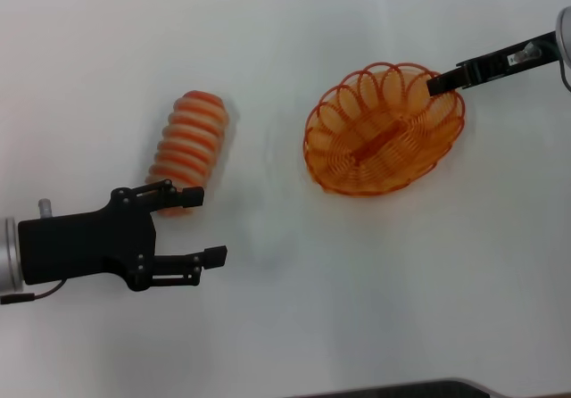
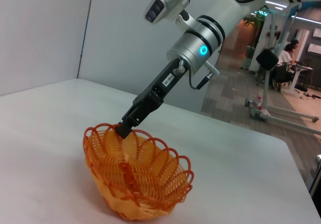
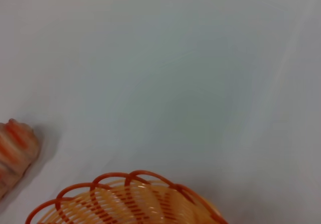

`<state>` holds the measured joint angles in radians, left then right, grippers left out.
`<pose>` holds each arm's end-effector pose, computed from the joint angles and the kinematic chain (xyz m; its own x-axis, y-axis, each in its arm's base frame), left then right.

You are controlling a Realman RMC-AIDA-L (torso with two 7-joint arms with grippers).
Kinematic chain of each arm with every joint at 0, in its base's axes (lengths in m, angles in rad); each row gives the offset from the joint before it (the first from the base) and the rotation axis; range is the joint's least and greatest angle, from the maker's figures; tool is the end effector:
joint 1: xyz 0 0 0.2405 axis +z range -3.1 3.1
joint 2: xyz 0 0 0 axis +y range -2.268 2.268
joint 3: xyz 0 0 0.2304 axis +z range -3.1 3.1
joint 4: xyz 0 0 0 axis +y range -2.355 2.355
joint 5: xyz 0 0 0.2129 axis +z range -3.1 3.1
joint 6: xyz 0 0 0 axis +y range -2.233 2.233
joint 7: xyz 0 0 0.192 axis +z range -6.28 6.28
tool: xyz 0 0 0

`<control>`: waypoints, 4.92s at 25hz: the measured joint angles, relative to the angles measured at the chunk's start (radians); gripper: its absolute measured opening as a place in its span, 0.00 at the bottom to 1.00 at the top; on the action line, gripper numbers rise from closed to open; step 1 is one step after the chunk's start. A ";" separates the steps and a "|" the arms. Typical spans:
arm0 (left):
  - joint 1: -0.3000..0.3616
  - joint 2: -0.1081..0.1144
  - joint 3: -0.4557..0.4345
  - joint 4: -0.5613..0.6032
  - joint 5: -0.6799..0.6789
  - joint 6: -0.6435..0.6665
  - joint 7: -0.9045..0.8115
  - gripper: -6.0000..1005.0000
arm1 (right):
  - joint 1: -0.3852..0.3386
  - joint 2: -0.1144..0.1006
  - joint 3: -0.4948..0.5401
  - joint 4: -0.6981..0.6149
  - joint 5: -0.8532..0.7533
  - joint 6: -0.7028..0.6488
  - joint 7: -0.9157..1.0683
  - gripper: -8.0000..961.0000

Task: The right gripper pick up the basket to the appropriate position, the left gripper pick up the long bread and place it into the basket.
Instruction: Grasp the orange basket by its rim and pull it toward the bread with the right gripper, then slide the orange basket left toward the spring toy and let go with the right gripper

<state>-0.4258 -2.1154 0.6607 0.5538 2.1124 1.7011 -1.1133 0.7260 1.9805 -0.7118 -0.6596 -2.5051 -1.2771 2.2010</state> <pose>-0.2456 0.2632 -0.0637 0.8183 0.2896 0.4966 0.3452 -0.9383 -0.0217 0.2796 0.4005 -0.0042 0.5095 -0.8309 -0.2236 -0.8428 -0.4296 -0.3243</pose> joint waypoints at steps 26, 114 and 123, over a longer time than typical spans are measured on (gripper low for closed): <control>0.006 -0.003 0.000 0.003 0.004 0.007 0.015 0.87 | -0.012 0.002 0.044 0.016 0.019 -0.082 0.026 0.10; -0.021 -0.009 0.008 0.035 0.009 -0.073 0.017 0.87 | -0.002 0.105 -0.153 -0.081 0.039 0.147 0.393 0.15; -0.023 -0.009 0.008 0.035 0.007 -0.074 0.017 0.87 | -0.002 0.106 -0.155 -0.055 0.068 0.147 0.386 0.15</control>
<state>-0.4486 -2.1246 0.6688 0.5890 2.1189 1.6270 -1.0967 0.7239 2.0862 -0.8667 -0.7147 -2.4368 -1.1300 2.5866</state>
